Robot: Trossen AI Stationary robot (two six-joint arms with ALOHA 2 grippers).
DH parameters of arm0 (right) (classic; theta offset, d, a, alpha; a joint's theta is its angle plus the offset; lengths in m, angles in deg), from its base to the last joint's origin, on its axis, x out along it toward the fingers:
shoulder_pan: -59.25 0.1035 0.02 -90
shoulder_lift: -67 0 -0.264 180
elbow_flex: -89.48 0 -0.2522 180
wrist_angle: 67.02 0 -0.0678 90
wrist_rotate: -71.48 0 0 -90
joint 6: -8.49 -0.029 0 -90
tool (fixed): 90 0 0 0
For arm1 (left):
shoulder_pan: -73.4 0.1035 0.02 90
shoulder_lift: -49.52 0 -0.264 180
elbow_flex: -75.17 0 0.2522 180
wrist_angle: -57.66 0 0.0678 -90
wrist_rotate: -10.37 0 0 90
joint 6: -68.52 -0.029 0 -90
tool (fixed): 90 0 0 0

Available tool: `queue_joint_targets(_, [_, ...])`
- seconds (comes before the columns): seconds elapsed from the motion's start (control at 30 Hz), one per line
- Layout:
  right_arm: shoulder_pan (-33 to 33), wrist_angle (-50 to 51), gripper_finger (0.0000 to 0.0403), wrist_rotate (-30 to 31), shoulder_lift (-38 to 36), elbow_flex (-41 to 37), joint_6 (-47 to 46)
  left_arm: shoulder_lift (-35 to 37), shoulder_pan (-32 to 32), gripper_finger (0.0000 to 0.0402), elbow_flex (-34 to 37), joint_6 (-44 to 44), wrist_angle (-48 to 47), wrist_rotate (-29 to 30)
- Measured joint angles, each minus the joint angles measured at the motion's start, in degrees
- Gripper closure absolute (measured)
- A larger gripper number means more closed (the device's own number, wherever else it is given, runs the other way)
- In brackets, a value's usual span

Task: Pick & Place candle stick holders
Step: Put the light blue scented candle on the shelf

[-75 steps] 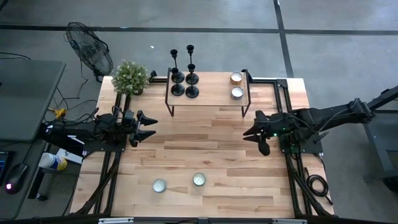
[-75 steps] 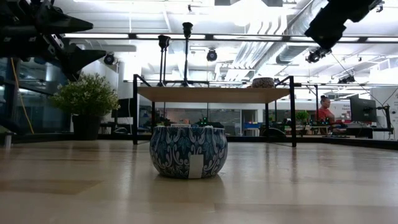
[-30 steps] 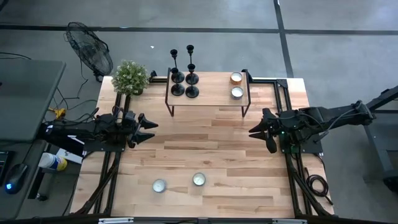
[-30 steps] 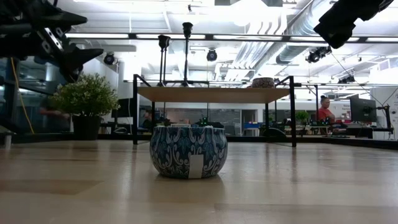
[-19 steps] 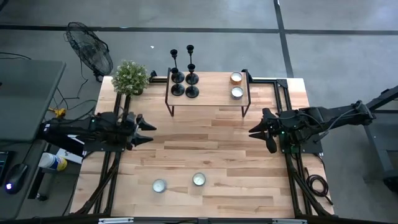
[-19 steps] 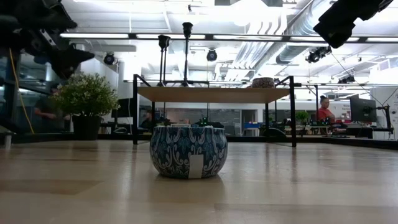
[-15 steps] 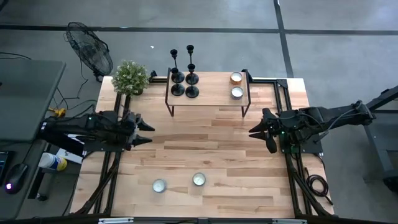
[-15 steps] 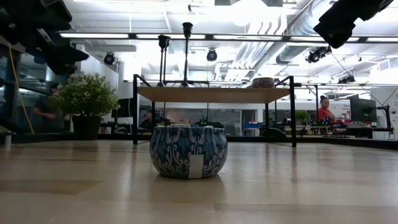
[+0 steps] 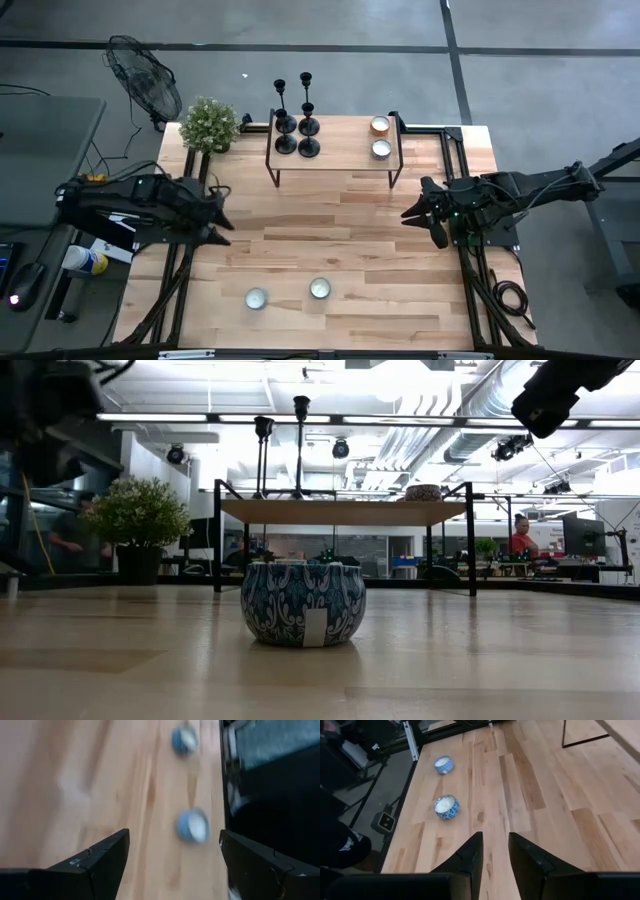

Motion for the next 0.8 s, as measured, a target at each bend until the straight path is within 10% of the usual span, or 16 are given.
queue_joint_targets(0.2, [-0.02,1.71,0.0319,-0.61,0.0,0.02,0.02,-1.8,-0.02,0.0098,0.0,1.01,-10.07,-5.85])
queue_joint_targets(0.47, [0.0,4.14,0.0319,-0.63,0.0,0.02,0.02,-5.07,-0.77,0.0098,0.0,1.39,-1.16,-7.08])
queue_joint_targets(0.8, [-0.01,4.35,0.0319,-0.64,0.0,0.02,0.04,-22.49,-16.91,0.0098,0.0,2.65,6.48,-1.41])
